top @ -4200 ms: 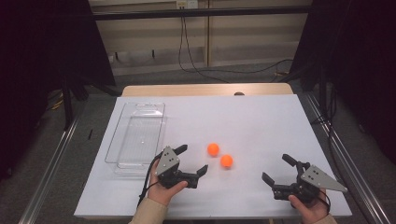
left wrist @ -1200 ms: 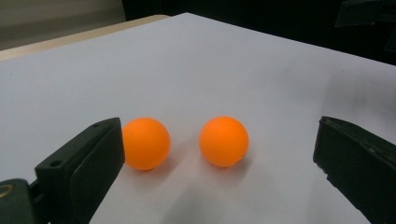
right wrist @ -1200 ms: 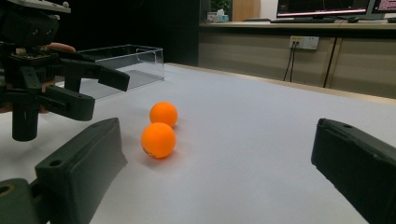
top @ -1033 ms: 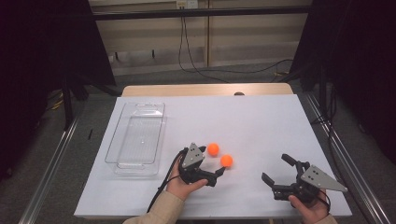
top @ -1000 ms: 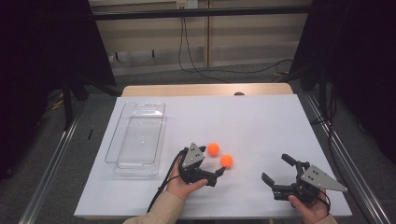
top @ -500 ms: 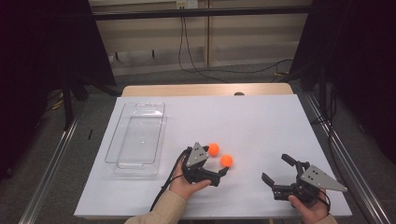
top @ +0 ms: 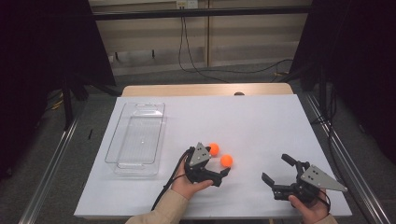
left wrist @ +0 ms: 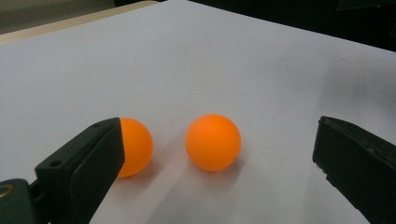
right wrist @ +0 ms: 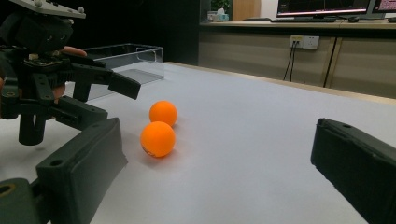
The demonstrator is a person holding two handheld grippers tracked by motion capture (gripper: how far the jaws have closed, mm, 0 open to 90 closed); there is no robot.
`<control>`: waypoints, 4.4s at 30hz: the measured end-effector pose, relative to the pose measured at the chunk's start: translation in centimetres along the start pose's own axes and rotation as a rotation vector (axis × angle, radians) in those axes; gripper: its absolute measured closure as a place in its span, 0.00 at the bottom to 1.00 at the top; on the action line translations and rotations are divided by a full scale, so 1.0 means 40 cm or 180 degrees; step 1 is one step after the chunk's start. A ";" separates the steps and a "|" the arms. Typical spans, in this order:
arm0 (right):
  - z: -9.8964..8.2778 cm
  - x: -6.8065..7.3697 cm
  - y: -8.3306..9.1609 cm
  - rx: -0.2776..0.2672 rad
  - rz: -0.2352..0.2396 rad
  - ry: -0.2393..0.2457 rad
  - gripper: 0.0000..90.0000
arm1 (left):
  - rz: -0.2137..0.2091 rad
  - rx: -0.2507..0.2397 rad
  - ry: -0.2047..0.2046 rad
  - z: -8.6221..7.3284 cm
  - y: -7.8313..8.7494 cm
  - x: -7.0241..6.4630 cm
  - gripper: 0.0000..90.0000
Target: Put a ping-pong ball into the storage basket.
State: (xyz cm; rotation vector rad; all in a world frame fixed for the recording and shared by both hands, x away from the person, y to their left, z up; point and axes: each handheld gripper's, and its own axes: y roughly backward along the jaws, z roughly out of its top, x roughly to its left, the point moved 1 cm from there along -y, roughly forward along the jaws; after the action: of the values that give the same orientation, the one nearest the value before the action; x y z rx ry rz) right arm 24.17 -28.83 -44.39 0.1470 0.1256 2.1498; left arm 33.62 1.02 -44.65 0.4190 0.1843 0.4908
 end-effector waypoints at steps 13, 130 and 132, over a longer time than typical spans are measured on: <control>0.000 -0.001 0.000 0.0004 -0.0007 0.0001 0.02 | 0.0006 0.0031 -0.0016 0.001 -0.017 0.001 0.04; 0.002 -0.004 0.003 -0.0014 -0.0001 0.0022 0.03 | -0.0056 0.0733 0.0113 0.006 -0.114 0.004 0.44; 0.001 -0.004 0.003 -0.0012 -0.0004 0.0024 0.03 | -0.0057 0.0736 0.0125 0.006 -0.115 0.004 0.45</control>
State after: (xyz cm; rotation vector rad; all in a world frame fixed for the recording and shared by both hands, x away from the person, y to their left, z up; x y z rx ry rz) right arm 24.17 -29.02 -44.32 0.1366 0.1259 2.1495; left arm 35.73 -2.65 -46.43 0.6333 0.2839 0.4618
